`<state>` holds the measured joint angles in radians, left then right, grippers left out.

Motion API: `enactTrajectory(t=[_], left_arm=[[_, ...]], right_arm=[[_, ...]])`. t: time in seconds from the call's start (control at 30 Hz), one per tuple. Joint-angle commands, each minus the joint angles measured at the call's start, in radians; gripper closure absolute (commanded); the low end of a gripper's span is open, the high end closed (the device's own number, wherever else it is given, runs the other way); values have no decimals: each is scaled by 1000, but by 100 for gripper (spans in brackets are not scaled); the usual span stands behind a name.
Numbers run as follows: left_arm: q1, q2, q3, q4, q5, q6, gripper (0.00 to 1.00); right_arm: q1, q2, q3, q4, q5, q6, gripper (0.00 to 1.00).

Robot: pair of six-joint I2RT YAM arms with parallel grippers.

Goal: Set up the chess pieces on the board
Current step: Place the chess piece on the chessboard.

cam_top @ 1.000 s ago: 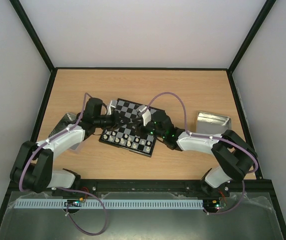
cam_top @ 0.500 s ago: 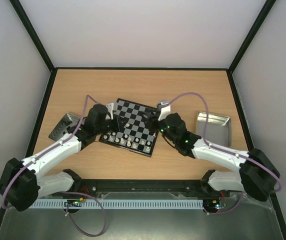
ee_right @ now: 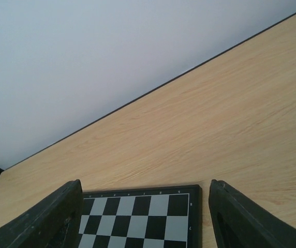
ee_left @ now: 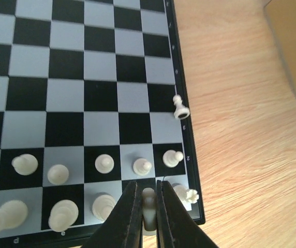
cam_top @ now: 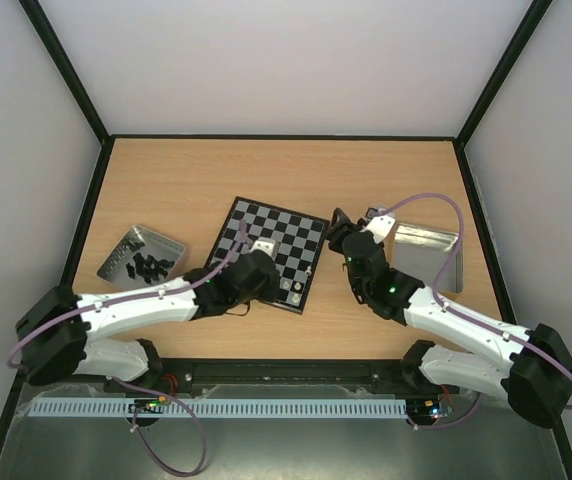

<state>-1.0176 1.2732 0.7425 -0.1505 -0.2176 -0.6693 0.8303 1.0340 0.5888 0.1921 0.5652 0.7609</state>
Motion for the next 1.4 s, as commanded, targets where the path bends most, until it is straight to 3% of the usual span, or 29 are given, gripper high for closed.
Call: enactTrajectory(t=[0.0,0.4,0.9,1.37], left_arm=[[-70,91,28,-13,-100,-47,98],[-124,240,62,27,-137,-47,98],[-125,299,65,64,-161,-33,95],[-125,304,73,47,-154,-34,81]], right_arm=[[-6,10,-17,-26,53,48,34],[-10,19,-16,-23,50,36,30],[-17,33,-10,-30,42,29,26],[-18,40,-9,-32,28,29,25]])
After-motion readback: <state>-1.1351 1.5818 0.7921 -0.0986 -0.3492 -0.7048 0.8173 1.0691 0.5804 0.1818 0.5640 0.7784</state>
